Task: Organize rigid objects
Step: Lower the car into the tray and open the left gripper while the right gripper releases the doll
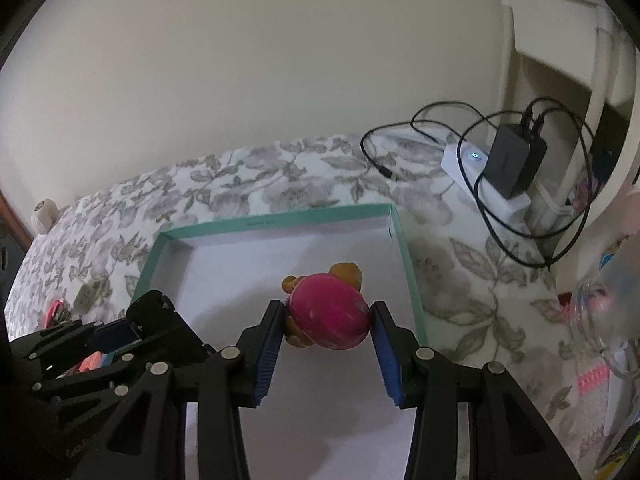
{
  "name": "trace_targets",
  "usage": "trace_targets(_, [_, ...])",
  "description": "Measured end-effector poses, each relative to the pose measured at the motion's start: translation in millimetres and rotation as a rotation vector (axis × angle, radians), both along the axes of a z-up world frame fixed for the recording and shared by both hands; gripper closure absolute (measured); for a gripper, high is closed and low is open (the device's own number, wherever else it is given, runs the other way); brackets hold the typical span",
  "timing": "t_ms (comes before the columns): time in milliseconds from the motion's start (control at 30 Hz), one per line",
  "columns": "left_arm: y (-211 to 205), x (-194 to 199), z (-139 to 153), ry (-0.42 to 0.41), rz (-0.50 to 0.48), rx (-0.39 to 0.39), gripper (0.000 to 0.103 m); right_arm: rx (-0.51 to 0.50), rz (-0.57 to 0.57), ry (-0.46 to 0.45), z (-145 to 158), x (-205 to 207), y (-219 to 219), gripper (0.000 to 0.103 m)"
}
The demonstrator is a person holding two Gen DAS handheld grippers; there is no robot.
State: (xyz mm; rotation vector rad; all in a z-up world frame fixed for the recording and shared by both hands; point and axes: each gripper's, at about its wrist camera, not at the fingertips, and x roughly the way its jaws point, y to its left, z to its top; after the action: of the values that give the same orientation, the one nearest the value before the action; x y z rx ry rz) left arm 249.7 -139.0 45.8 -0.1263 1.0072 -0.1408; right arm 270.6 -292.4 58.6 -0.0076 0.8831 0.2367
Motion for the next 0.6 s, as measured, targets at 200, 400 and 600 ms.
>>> trace_targets(200, [6.2, 0.3, -3.3, 0.024, 0.021, -0.007, 0.065, -0.006, 0.014, 0.031, -8.0, -7.8, -4.8, 0.056])
trace_targets(400, [7.9, 0.3, -3.8, 0.038, 0.045, -0.02, 0.065, -0.036, 0.032, 0.048, -14.6, -18.0, -3.8, 0.056])
trace_targets(600, [7.1, -1.2, -1.7, 0.065, 0.056, -0.018, 0.052, -0.058, 0.035, 0.053, -13.4, -25.1, -3.9, 0.055])
